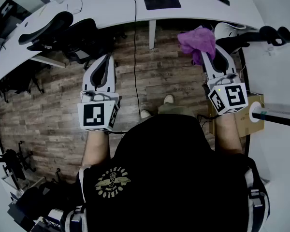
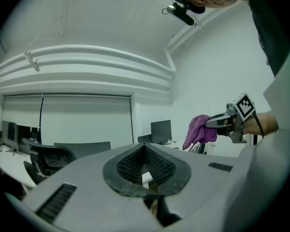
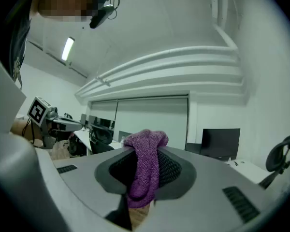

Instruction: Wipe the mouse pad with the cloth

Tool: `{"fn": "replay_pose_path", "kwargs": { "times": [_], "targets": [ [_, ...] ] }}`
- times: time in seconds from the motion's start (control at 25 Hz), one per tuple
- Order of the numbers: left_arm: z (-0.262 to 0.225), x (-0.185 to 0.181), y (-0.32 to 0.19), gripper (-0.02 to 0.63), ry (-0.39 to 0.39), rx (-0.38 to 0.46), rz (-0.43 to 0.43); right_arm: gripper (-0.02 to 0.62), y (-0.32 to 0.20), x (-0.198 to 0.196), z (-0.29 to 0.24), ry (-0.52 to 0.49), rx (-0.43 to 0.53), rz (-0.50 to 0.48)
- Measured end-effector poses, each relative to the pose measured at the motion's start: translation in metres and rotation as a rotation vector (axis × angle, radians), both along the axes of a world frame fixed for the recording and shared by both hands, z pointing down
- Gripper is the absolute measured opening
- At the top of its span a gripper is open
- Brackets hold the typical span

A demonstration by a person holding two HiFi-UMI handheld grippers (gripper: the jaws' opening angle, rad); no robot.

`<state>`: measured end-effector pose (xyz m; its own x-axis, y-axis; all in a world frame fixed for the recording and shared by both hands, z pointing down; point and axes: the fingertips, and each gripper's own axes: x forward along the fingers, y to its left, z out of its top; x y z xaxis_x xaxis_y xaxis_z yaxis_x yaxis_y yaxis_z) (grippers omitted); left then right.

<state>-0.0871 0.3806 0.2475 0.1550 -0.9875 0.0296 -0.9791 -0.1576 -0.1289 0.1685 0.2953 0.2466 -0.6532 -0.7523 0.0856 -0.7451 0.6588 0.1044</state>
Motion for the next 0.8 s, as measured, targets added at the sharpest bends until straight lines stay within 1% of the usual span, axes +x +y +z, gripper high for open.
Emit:
{"fn": "replay_pose_path", "kwargs": {
  "times": [0.08,0.2,0.4,0.6,0.8],
  "targets": [
    [0.005,-0.004,0.004,0.002,-0.004,-0.015,-0.004,0.089,0.002,-0.002,0.003,-0.009,-0.012,0.005],
    [0.008,-0.011,0.005,0.002,-0.001,-0.012,-0.008,0.091,0.002,-0.003,0.007,-0.022,-0.027,0.021],
    [0.023,-0.032,-0.004,0.002,0.012,-0.041,-0.037,0.091,-0.012,-0.006,0.019,-0.022,-0.039,0.026],
    [0.030,-0.048,-0.034,0.002,0.016,-0.045,-0.079,0.091,-0.044,-0.011,0.025,-0.024,-0.049,0.011],
    [0.029,-0.051,-0.075,0.002,0.002,-0.057,-0.088,0.091,-0.086,-0.007,0.030,-0.026,-0.062,0.011]
  ]
}}
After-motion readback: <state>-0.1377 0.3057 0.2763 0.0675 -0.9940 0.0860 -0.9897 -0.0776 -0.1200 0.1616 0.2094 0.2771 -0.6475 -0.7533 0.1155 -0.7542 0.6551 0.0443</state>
